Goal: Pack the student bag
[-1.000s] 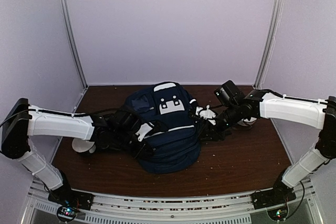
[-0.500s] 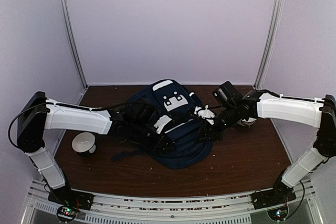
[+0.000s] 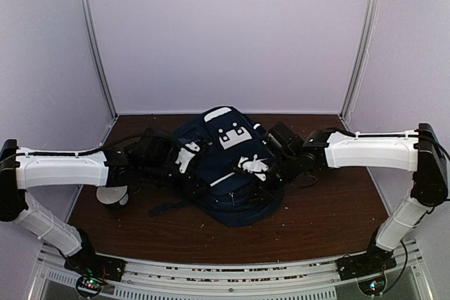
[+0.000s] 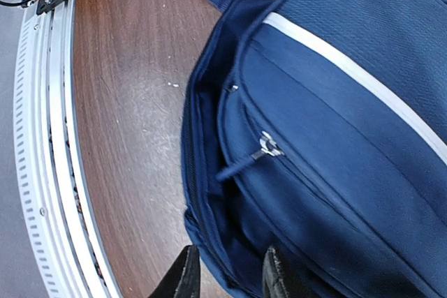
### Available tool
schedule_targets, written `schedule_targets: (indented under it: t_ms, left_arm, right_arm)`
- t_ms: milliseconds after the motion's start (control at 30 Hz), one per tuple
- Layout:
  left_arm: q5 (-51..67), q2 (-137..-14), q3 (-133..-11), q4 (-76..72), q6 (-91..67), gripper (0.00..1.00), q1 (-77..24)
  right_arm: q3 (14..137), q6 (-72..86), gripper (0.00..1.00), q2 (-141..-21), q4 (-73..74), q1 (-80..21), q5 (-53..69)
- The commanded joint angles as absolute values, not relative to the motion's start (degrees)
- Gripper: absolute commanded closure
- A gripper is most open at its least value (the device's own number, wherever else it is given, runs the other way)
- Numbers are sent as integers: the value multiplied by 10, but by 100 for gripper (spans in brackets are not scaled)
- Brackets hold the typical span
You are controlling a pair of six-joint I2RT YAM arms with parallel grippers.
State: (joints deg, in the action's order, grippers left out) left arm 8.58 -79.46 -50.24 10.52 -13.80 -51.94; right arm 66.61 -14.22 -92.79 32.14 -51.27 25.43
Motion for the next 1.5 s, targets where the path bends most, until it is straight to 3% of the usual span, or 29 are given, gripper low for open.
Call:
schedule_targets:
  t_ms: [0, 267, 533, 767, 1000, 1467]
  left_arm:
    - [22, -762, -470, 80, -139, 52, -513]
    - [-16, -725, -444, 74, -167, 52, -513]
    - [-38, -697, -418, 62, -175, 52, -513]
    - [-32, -698, -413, 49, -171, 52, -513]
    - [20, -708, -385, -17, -109, 55, -522]
    - [-25, -800, -432, -99, 73, 52, -604]
  right_arm:
    - [693, -78, 67, -950, 298, -551, 182]
    - [746, 0, 57, -1022, 307, -584, 167]
    - [781, 77, 64, -1081, 309, -584, 103]
    - [770, 121, 82, -1111, 299, -576, 116]
    - [717, 125, 100, -1049, 265, -541, 175]
    - [709, 88, 100, -1023, 269, -500, 325]
